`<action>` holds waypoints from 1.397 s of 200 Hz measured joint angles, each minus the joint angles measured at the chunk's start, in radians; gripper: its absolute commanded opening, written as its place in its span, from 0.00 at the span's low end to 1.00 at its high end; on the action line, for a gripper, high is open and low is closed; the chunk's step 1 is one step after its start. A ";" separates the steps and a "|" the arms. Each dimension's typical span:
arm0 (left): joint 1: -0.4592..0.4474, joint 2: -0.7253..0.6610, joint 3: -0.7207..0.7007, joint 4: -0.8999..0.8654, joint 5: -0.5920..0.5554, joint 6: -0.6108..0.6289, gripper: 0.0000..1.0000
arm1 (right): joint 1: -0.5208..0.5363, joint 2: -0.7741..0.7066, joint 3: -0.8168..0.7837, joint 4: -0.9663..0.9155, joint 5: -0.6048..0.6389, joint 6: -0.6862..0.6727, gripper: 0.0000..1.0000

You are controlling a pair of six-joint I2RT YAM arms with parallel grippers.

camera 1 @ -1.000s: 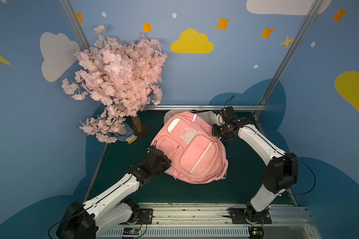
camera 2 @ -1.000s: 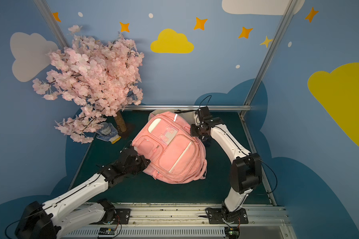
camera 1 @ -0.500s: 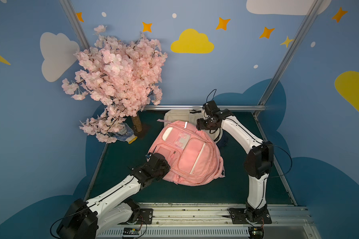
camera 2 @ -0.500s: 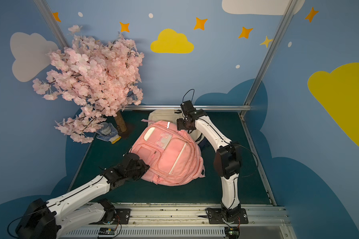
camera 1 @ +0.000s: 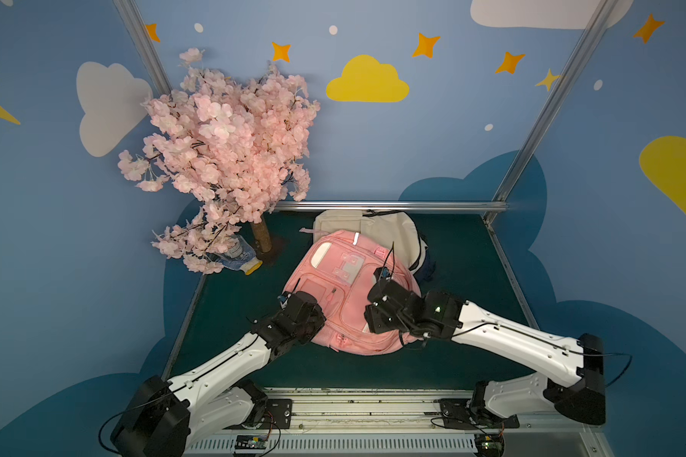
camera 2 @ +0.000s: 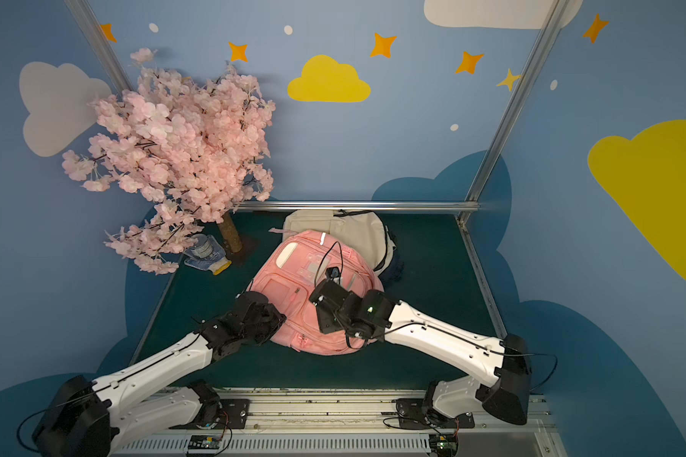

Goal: Zip up the backpack
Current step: Adjust the backpack at the center of the board, then zip the zipper on the backpack.

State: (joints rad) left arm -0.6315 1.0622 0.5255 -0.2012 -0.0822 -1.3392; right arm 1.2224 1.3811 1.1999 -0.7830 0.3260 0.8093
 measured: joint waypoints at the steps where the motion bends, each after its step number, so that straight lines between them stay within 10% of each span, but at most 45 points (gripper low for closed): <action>1: 0.000 0.000 0.000 0.000 0.000 0.000 0.03 | 0.003 0.001 -0.003 0.003 0.000 0.003 0.61; 109: -0.005 0.000 0.014 0.000 0.003 -0.017 0.02 | 0.107 0.210 -0.188 0.471 -0.036 0.201 0.45; 279: -0.002 -0.041 0.005 0.022 -0.005 -0.009 0.03 | 0.135 0.386 -0.050 0.345 0.185 0.303 0.00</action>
State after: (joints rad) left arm -0.6331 1.0210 0.5301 -0.1795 -0.0868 -1.3479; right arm 1.3575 1.7676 1.1500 -0.4381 0.5110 1.1126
